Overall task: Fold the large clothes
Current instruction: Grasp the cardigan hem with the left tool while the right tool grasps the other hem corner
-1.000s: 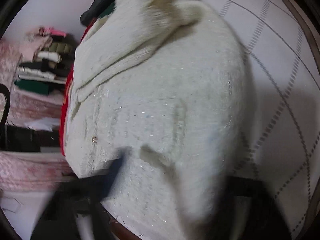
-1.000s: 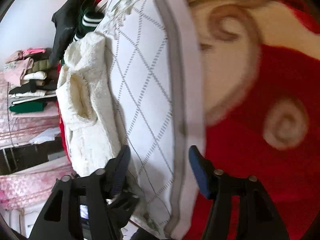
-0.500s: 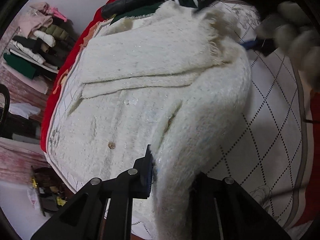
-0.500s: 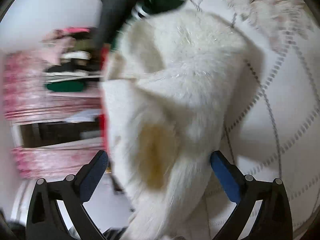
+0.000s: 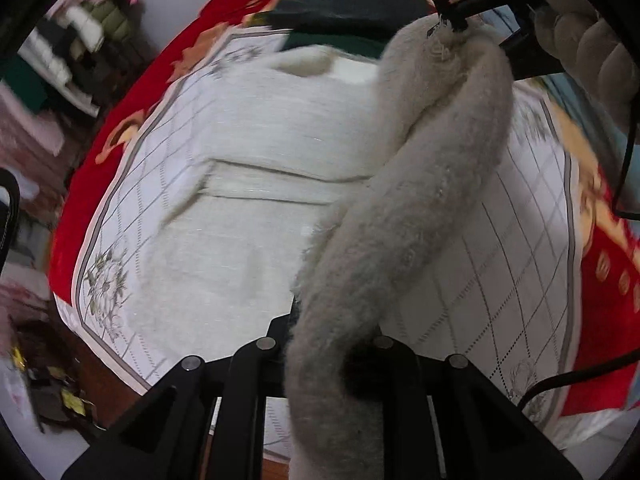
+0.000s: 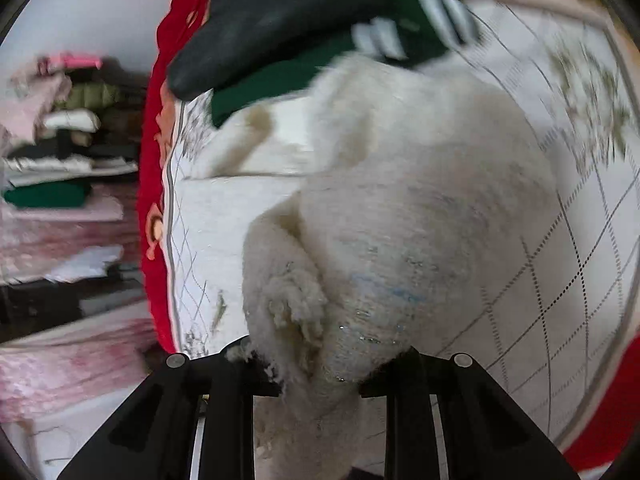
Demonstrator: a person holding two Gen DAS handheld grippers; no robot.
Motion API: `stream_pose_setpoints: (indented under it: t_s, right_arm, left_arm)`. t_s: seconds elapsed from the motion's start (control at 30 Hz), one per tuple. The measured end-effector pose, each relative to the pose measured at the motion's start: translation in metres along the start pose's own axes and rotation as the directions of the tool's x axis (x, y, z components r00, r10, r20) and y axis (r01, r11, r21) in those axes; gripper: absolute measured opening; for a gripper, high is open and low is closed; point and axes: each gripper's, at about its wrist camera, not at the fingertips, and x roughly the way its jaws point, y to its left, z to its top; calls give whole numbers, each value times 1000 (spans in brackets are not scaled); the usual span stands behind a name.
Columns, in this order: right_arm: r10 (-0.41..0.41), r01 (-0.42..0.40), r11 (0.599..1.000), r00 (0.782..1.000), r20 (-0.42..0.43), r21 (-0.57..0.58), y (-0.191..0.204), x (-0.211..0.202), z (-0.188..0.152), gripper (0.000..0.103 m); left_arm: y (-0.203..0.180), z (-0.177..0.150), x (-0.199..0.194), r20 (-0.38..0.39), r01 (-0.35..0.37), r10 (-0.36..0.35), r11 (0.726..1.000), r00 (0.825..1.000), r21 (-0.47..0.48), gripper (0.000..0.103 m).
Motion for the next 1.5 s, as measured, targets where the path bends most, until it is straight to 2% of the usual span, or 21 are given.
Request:
stream_pose_setpoints:
  t_s: [0.1,0.17,0.27,0.37,0.4,0.43,0.47,0.53,0.57,0.63,0.73,0.83,0.9,0.97,1.03,1.1,1.17,1.23,1.37,1.43,1.5]
  right_arm:
    - [-79,77,994,997,-18,-81,94,26,14,25]
    - [-105,101,989,994,-31,-106,126,44,18,25]
    - [-187,177,974,980,-64,-139,186,106,32,26]
    - [-259,242,958,960,-105,-157,210,169,39,31]
    - [-291,268,947,950,-114,-178,218,195,42,37]
    - [-301,274,942,945,-128,-195,223,213,42,51]
    - [-297,265,942,944,-142,-208,219,220,40,69]
    - [-211,169,957,964,-165,-237,226,224,39,94]
    - [-172,128,960,971,-166,-248,227,221,38,96]
    - [-21,-34,959,982,-187,-282,217,196,33,96]
    - [135,-173,956,976,-169,-238,173,145,30,96]
    - [110,-115,974,993,-35,-195,117,91,34,96]
    - [28,-19,989,998,55,-149,74,67,36,96]
    - [-63,70,992,996,68,-102,41,72,46,96]
    - [-65,71,994,995,69,-86,22,85,53,96]
    - [21,-20,998,1000,15,-63,6,115,69,96]
    - [148,-149,987,989,-7,-58,3,142,78,94]
    - [158,-155,984,987,27,-89,11,147,76,93]
    - [173,-167,980,984,51,-112,20,140,61,56]
    - [189,-185,981,979,76,-54,10,131,55,47]
    - [190,-192,981,977,95,15,-1,120,42,43]
  left_arm:
    - [55,11,7,-29,12,-15,995,999,-97,17]
    - [90,14,20,-46,13,-21,986,999,-167,19]
    - [144,16,56,-97,19,-47,963,994,-269,21]
    - [196,7,98,-144,13,-74,923,987,-384,31]
    - [214,1,114,-161,5,-81,906,984,-423,40]
    - [225,-3,121,-173,-11,-74,896,982,-445,55]
    - [242,-11,128,-189,-41,-57,877,980,-479,62]
    - [263,-21,127,-178,-55,-47,847,983,-529,77]
    - [269,-25,125,-173,-57,-46,835,984,-548,78]
    - [273,-30,119,-169,-67,-35,824,985,-563,80]
    - [256,-25,114,-168,-113,29,849,985,-516,84]
    - [247,-20,133,-205,-181,91,860,974,-477,85]
    - [249,-23,154,-243,-198,86,850,966,-487,85]
    - [251,-24,165,-259,-207,84,846,962,-492,89]
    - [253,-23,171,-266,-207,80,845,961,-493,90]
    - [253,-20,172,-267,-207,82,850,960,-484,90]
    - [252,-19,173,-270,-211,91,862,959,-460,90]
    - [252,-17,173,-276,-222,106,874,955,-433,90]
    - [247,-15,176,-276,-246,142,887,951,-391,90]
    - [241,-9,177,-273,-258,160,892,948,-371,90]
    - [221,0,179,-268,-274,188,902,945,-334,90]
